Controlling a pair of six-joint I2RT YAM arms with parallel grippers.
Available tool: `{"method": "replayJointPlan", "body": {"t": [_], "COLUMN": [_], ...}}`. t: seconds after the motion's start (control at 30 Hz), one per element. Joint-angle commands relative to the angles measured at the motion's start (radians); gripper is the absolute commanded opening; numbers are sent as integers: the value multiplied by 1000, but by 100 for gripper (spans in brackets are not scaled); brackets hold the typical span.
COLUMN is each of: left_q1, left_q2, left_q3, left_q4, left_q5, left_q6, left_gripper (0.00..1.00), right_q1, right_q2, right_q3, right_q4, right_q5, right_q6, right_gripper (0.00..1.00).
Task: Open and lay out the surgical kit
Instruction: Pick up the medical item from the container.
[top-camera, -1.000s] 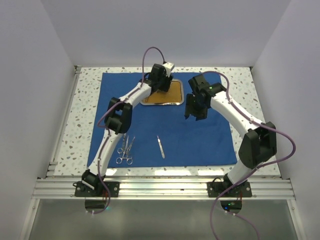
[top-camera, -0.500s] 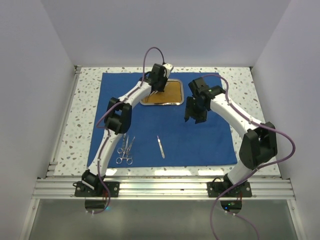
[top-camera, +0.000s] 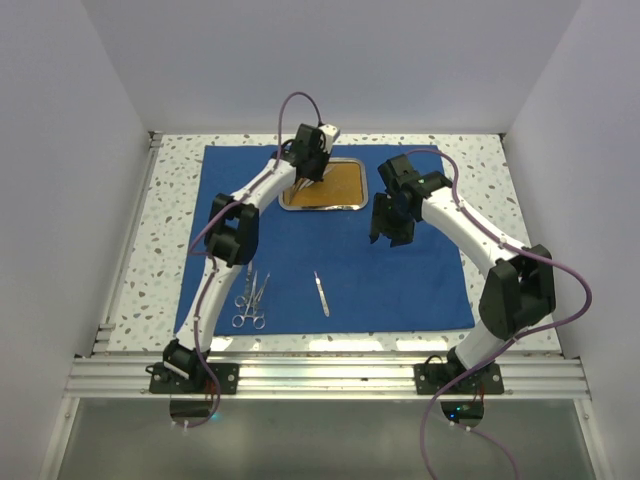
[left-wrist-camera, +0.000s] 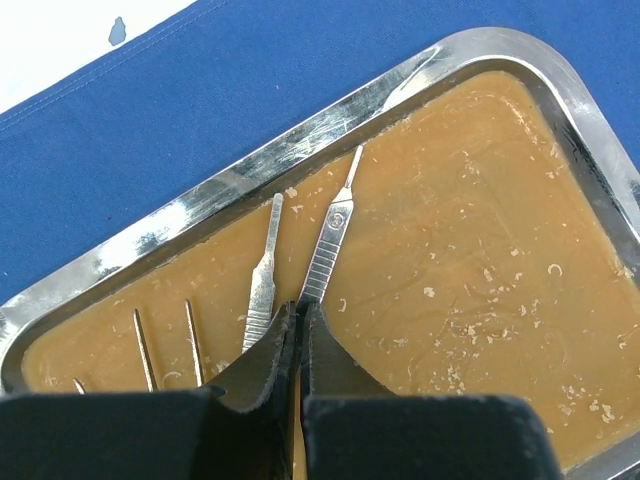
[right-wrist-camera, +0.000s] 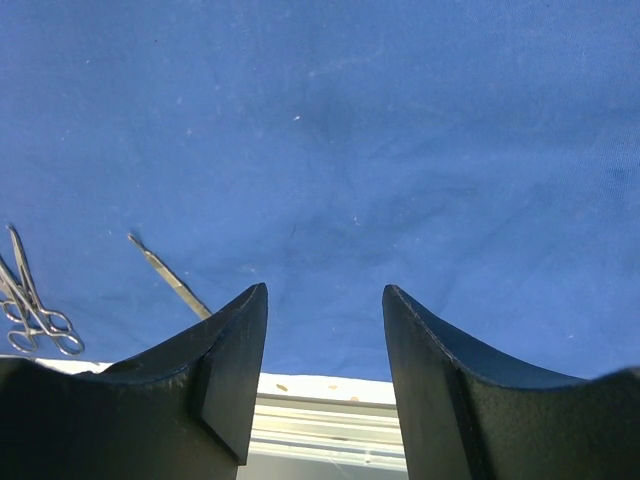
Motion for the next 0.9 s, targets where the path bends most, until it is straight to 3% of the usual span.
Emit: {"method": "replayJointPlan", "body": {"t": [0.0, 0.3, 0.53, 0.57, 0.6, 0.67, 0.77, 0.87], "left_q1": [32, 30, 29, 29, 29, 22, 6, -2], "left_q2": [28, -133, -192, -178, -169, -153, -138, -112], "left_q3": [-22, -68, -134, -134, -135, -145, -165, -149], "left_q4": [-164, -76, -35, -36, -39, -41, -23, -7], "left_q5": [0, 125, 162, 162, 164, 168, 96, 30], "left_q6": [-26, -146, -140, -135, -121, -107, -78, -72], "left_gripper": [0, 0, 0, 3, 13, 39, 47, 48], "right_q1": [-6, -6, -8, -6, -6, -6, -8, -6], "right_q2": [-2, 2, -7, -7, -10, -19, -33, -36], "right_q3": [41, 56, 55, 55, 56, 50, 39, 35], "right_q4": [12, 15, 23, 23, 22, 20, 17, 6], "right_q5": [-23, -23, -49, -51, -54, -51, -41, -41], "right_q6": [-20, -17, 1, 4, 6, 6, 9, 4], "right_gripper": [53, 53, 52, 52, 52, 52, 52, 52]}}
